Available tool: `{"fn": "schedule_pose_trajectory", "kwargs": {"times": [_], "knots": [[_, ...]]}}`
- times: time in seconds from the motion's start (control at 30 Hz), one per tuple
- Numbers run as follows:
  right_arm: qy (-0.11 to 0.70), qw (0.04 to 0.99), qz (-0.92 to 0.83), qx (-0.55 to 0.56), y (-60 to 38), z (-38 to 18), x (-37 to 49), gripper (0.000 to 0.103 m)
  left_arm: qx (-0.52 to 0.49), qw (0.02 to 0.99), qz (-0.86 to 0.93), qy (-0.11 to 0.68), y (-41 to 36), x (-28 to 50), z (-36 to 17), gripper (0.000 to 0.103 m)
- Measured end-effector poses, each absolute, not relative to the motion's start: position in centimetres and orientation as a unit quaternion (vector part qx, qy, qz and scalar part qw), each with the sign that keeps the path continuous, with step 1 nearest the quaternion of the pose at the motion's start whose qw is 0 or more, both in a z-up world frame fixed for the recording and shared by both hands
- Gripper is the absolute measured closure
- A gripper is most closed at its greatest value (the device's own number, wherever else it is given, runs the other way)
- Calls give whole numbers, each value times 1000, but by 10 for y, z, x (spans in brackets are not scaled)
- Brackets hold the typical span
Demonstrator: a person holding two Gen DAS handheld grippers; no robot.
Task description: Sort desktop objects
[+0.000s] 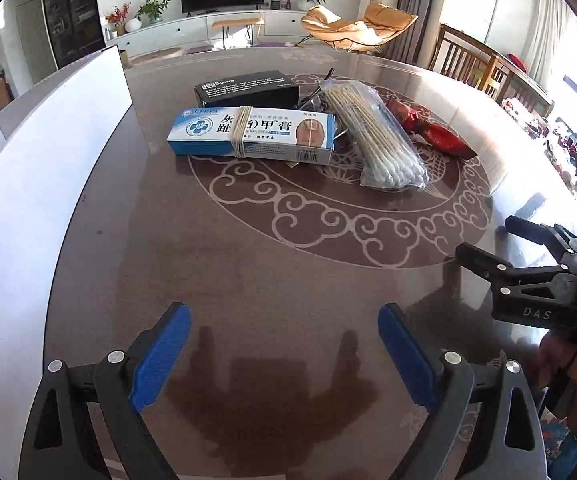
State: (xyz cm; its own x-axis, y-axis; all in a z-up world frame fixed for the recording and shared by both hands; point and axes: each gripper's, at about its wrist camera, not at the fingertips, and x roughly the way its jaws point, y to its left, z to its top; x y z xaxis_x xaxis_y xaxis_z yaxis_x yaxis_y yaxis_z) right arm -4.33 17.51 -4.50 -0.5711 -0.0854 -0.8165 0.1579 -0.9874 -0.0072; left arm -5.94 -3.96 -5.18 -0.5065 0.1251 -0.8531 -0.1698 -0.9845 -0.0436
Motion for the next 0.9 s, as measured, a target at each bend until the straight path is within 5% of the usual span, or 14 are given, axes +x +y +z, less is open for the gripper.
{"fn": "schedule_pose_trajectory", "kwargs": {"times": [0.9], "knots": [[30, 47, -888, 457, 181, -42, -79, 0, -459, 36, 887, 21, -25, -107, -68, 0]]}}
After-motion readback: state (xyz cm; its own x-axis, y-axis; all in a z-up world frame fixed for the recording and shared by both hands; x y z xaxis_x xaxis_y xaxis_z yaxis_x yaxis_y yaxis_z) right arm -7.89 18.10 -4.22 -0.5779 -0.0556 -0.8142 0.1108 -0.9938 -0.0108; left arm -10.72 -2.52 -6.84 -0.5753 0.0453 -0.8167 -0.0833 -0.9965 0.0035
